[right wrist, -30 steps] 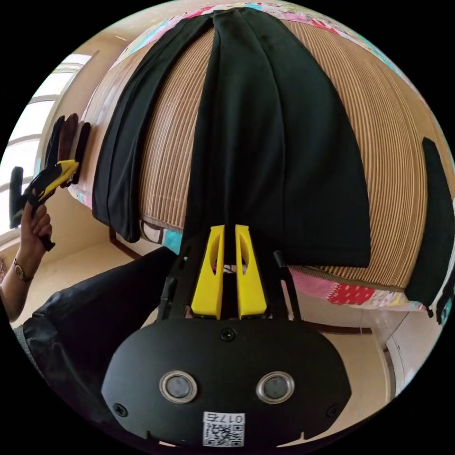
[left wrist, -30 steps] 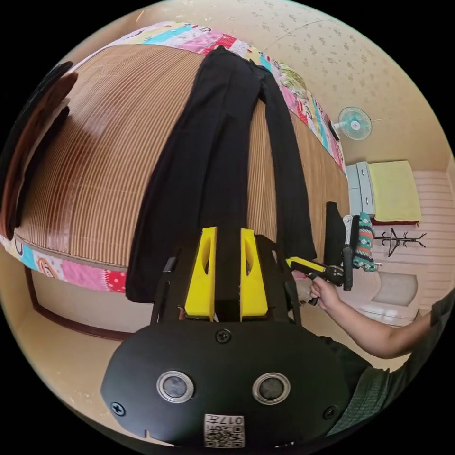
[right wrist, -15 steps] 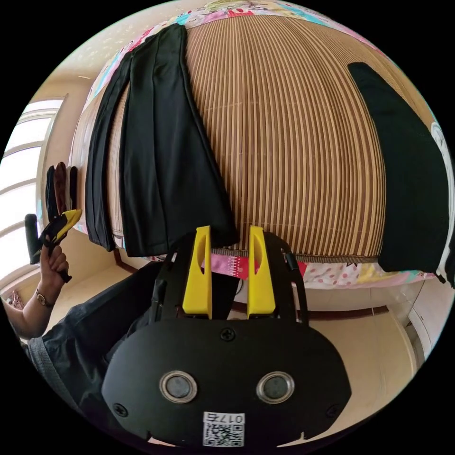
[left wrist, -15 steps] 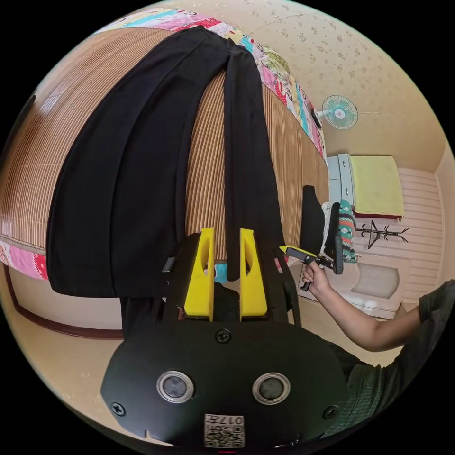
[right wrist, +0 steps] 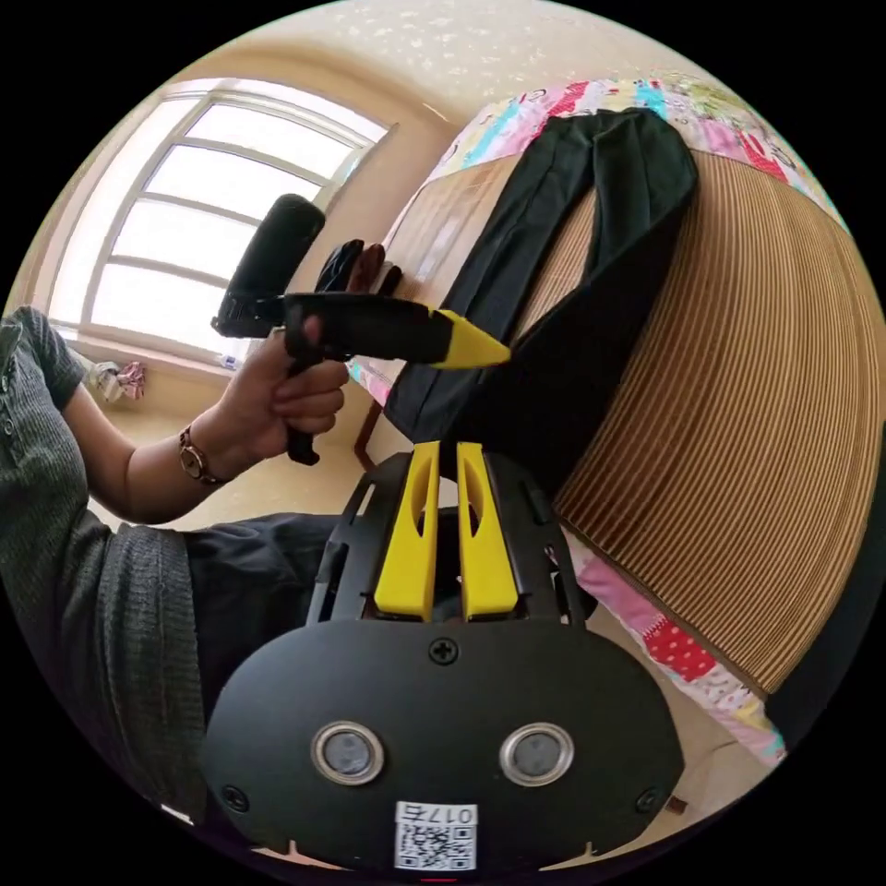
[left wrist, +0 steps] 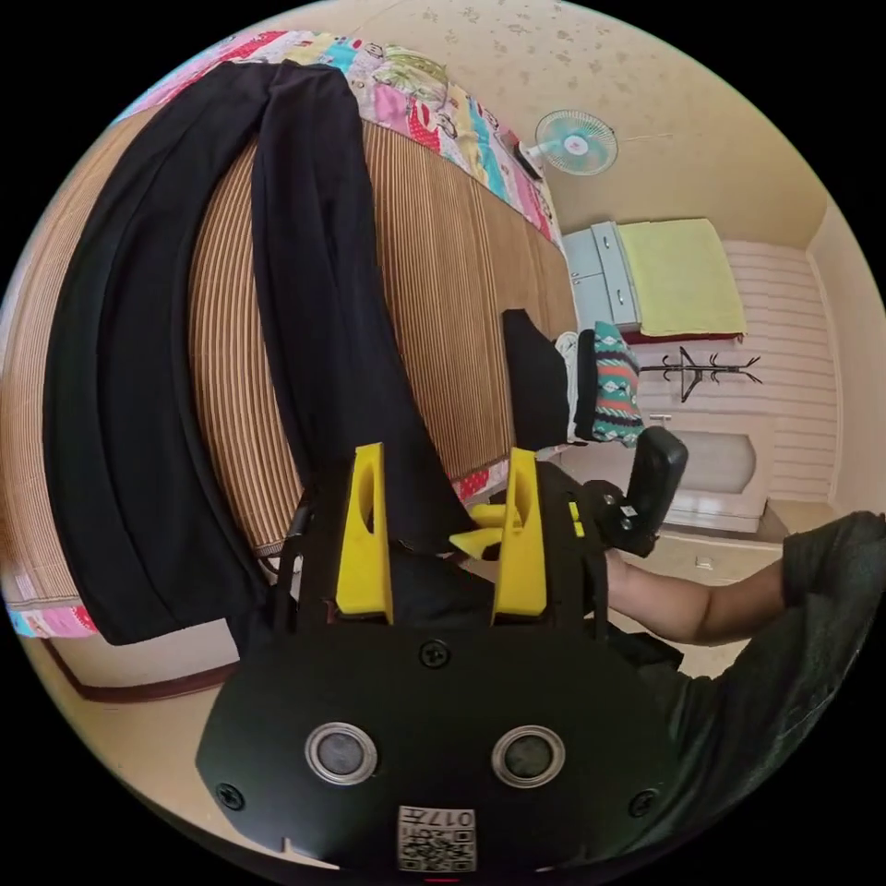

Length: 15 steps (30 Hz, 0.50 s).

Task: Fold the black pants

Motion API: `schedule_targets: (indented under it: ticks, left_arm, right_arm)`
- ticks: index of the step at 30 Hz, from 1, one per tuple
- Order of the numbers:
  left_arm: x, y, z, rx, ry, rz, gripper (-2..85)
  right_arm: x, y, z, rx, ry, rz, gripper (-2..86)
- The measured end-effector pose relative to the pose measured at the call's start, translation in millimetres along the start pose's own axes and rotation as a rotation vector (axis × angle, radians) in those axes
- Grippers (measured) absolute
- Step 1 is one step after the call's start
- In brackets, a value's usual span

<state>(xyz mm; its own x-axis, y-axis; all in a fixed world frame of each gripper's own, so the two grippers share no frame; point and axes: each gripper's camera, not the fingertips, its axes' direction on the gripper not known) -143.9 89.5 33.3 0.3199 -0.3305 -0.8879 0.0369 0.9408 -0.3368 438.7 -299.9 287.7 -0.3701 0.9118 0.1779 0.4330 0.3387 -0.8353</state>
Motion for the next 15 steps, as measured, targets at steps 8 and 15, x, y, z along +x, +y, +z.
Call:
schedule_targets:
  ticks: [8,15]
  left_arm:
    - [-14,29,7,0.096,-0.056,-0.085,2.3]
    - [-26,32,12,0.115,0.009,-0.105,1.5]
  right_arm:
    - [25,-34,-21,-0.451,-0.081,-0.33,5.9]
    - [177,-193,-100,-0.344,0.181,-0.071,9.2]
